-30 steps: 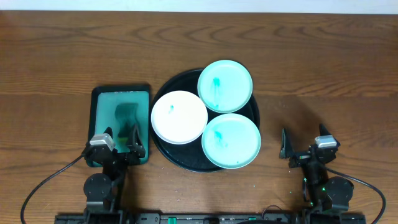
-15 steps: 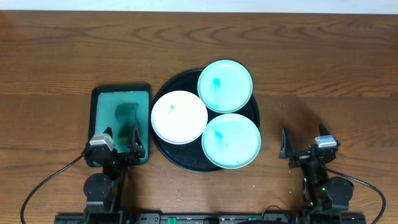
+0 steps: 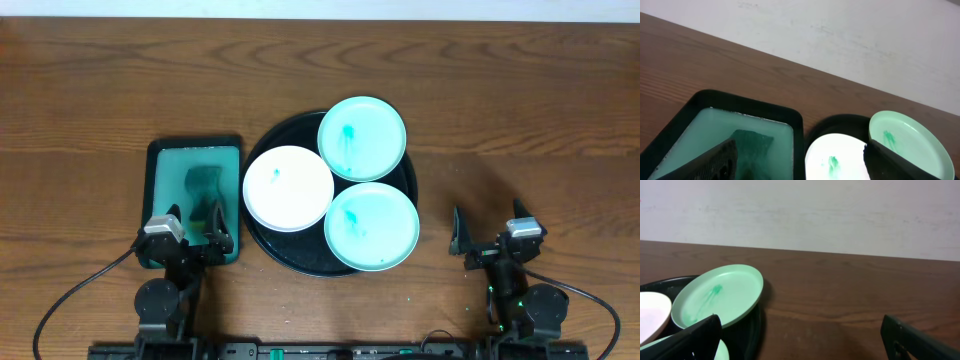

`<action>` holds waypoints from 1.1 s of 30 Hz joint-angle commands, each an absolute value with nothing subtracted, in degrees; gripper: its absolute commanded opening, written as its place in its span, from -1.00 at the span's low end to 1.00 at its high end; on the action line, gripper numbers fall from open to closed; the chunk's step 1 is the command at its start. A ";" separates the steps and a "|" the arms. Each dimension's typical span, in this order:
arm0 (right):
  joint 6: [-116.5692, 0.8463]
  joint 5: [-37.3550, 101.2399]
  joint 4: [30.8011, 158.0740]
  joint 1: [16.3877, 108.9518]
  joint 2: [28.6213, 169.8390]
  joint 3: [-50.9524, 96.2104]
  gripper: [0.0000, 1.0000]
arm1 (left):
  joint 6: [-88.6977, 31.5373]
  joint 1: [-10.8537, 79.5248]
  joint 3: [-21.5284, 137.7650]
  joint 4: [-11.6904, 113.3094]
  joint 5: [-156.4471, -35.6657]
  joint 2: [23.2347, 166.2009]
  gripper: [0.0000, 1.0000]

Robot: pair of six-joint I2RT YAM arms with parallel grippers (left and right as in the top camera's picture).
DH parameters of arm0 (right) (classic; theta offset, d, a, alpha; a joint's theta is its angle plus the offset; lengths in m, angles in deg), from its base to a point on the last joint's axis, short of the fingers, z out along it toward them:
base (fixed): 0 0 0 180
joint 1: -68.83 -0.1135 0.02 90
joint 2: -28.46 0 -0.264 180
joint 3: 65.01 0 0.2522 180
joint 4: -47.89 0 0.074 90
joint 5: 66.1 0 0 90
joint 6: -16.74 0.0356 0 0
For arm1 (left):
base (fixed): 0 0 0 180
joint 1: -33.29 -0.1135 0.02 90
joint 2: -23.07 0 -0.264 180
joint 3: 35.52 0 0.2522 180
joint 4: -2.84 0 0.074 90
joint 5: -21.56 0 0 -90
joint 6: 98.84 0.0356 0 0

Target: Clean dirty plates on tray and stack at the side

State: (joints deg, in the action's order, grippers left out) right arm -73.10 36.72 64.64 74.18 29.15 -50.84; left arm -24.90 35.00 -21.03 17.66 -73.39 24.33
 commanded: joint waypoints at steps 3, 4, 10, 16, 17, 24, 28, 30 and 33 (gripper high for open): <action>-73.75 36.17 64.90 74.31 28.95 -50.95 0.98 | -24.42 35.02 -21.38 19.98 -75.86 24.48 0.62; -73.75 36.17 64.90 74.31 28.95 -50.95 0.98 | -24.42 35.02 -21.11 20.00 -76.91 24.48 0.62; -73.75 36.17 64.90 74.31 28.95 -50.95 0.98 | -24.55 35.02 -18.36 20.02 -77.70 24.55 0.62; -73.75 36.17 64.90 74.31 28.95 -50.95 0.98 | -24.50 35.00 -10.86 21.16 -75.27 31.56 0.62; -73.75 36.17 64.90 74.31 28.95 -50.95 0.98 | -24.50 35.00 -9.22 21.16 -75.27 34.21 0.62; -73.75 36.17 64.90 74.31 28.95 -50.95 0.99 | -24.57 35.02 9.22 31.13 -75.29 57.18 0.62; -73.75 36.17 64.90 74.31 28.95 -50.95 0.98 | -24.55 35.02 22.84 42.73 -75.29 69.16 0.62; -73.75 36.17 64.90 74.31 28.95 -50.95 0.98 | -24.53 35.02 29.46 49.44 -75.27 74.29 0.62; -73.75 36.17 64.90 74.31 28.95 -50.95 0.99 | -23.70 35.02 38.08 58.93 -75.23 81.09 0.62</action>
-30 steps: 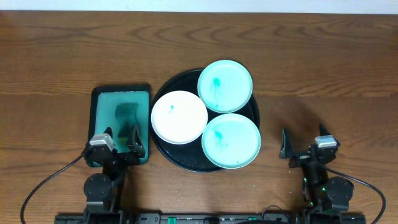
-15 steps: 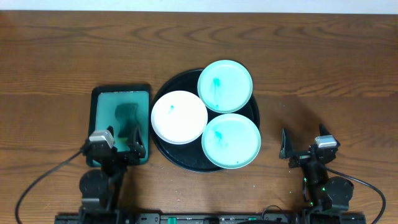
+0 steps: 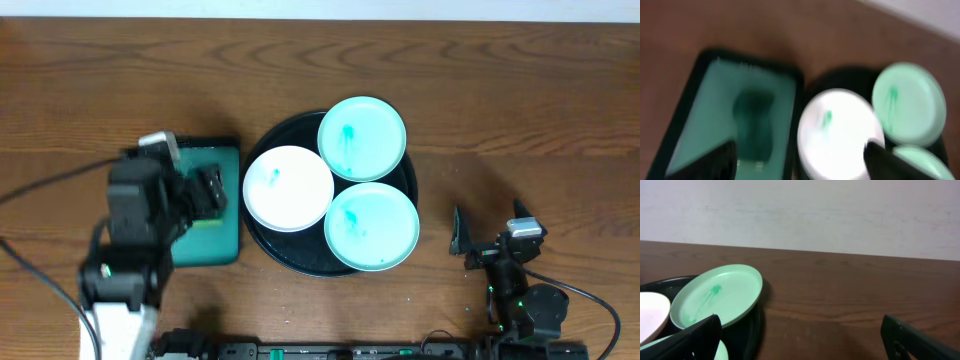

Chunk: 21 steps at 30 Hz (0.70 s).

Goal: Clean dirty plates on tray and stack at the side
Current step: 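Move the left gripper over the soapy tray toward the green sponge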

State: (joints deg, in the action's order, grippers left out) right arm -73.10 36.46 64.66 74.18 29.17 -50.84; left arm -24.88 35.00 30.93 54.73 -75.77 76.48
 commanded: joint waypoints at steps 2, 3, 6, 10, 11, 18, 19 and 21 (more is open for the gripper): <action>-73.75 36.17 64.90 74.31 28.95 -50.95 0.99 | -23.45 35.02 42.56 64.20 -75.05 84.85 0.61; -73.75 36.17 64.90 74.31 28.95 -50.95 0.99 | -23.45 35.02 44.44 66.71 -75.05 86.44 0.62; -73.75 36.17 64.90 74.31 28.95 -50.95 0.98 | -23.48 35.02 48.02 73.09 -75.07 90.05 0.62; -73.73 36.17 64.90 74.31 28.95 -50.95 0.99 | -23.52 35.02 49.09 80.59 -76.19 93.16 0.62; -73.75 36.17 64.90 74.31 28.95 -50.95 0.98 | -23.52 35.02 49.09 82.45 -76.78 93.68 0.62; -73.75 36.17 64.90 74.31 28.95 -50.95 0.99 | -23.52 35.02 49.09 87.04 -76.82 95.65 0.62; -73.75 36.17 64.90 74.31 28.95 -50.95 0.99 | -23.52 35.02 49.09 87.04 -76.82 95.69 0.62; -73.75 36.17 64.90 74.31 28.95 -50.95 0.98 | -23.50 35.02 49.09 87.02 -76.82 95.69 0.62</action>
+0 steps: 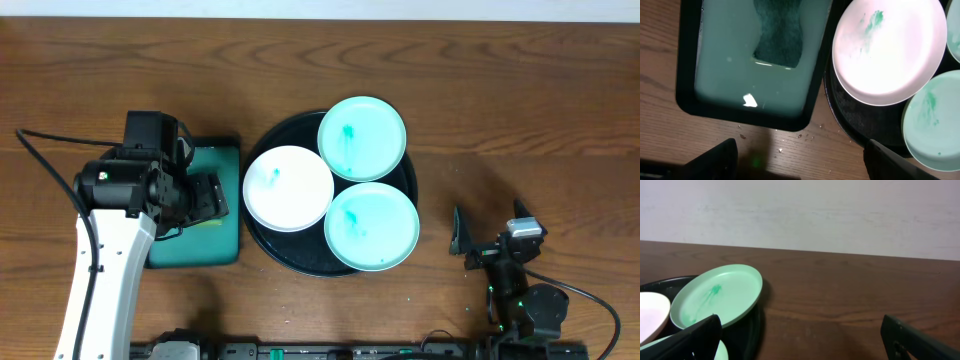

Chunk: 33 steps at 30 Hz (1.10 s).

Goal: Clean dirty plates on tray and stack at the side
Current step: 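Move the left gripper over the soapy tray toward the green sponge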

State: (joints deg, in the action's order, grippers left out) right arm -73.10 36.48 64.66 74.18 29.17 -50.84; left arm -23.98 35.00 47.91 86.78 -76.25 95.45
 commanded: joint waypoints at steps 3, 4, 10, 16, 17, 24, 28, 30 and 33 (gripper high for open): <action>-73.75 36.17 64.90 74.31 28.95 -50.95 0.98 | -23.52 35.02 49.09 86.78 -76.82 95.69 0.62; -73.73 36.17 64.90 74.31 28.95 -50.95 0.98 | -23.50 35.02 49.09 86.78 -76.82 95.69 0.62; -73.75 36.15 64.85 74.33 28.95 -50.95 0.99 | -23.52 35.02 49.09 86.40 -76.82 95.69 0.62; -73.64 35.30 62.12 74.42 28.95 -50.93 0.99 | -23.52 35.02 49.07 86.43 -76.82 95.69 0.62; -71.89 35.56 61.88 74.42 28.95 -50.80 0.98 | -23.54 35.02 49.09 86.40 -76.84 95.69 0.62; -66.30 36.17 75.65 74.42 32.91 -40.70 0.98 | -29.57 35.02 49.09 85.57 -76.84 95.69 0.62; -70.15 36.19 83.24 74.42 42.41 -28.64 0.98 | -29.53 35.02 49.09 85.35 -76.82 95.69 0.62; -70.39 36.19 87.24 74.42 49.47 -20.81 0.99 | -29.53 35.02 49.07 85.31 -76.82 95.69 0.62; -70.32 36.22 95.85 74.42 62.22 -7.00 0.99 | -29.53 35.02 49.09 85.31 -76.80 95.69 0.62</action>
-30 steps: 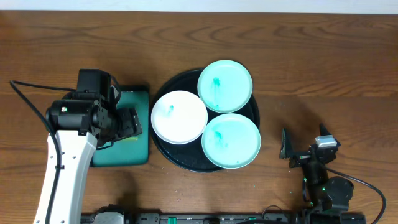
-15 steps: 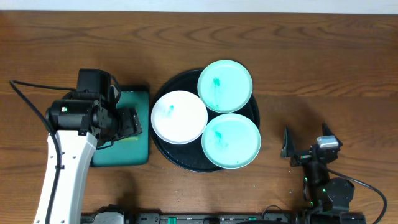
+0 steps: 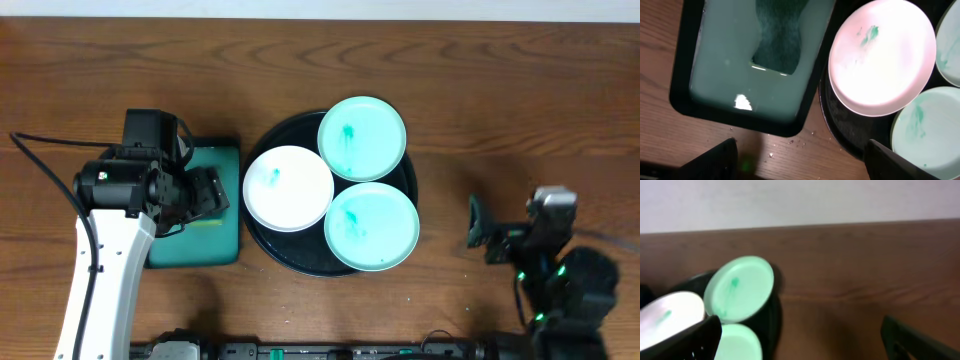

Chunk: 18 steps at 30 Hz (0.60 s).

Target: Clean dirty plates on tray and stack at the side

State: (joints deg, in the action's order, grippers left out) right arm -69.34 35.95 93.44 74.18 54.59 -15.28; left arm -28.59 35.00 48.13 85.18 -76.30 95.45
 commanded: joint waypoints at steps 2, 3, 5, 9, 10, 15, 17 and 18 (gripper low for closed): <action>-69.51 36.26 103.50 74.40 71.48 3.01 0.99 | -29.53 35.02 49.09 85.31 -76.82 95.69 0.62; -68.57 36.26 107.23 74.40 75.72 7.56 0.99 | -29.53 35.02 49.09 85.31 -76.80 95.69 0.62; -66.78 37.29 114.54 74.40 83.85 16.30 0.99 | -29.53 35.00 49.07 85.31 -76.80 95.69 0.62; -66.45 41.90 126.73 74.35 97.95 30.46 0.99 | -29.53 35.02 49.09 85.31 -76.80 95.69 0.62; -66.43 42.47 129.59 74.35 101.10 33.24 0.99 | -29.53 35.02 49.09 85.31 -76.80 95.69 0.62; -66.47 41.29 141.31 73.63 112.92 39.69 0.98 | -29.55 35.02 49.09 85.33 -76.87 95.69 0.62; -66.71 41.22 143.58 72.89 115.98 39.54 0.98 | -29.53 35.02 49.07 85.31 -76.84 95.69 0.62; -67.22 41.33 143.91 72.54 116.90 39.47 0.98 | -29.53 35.02 49.09 85.29 -76.82 95.69 0.62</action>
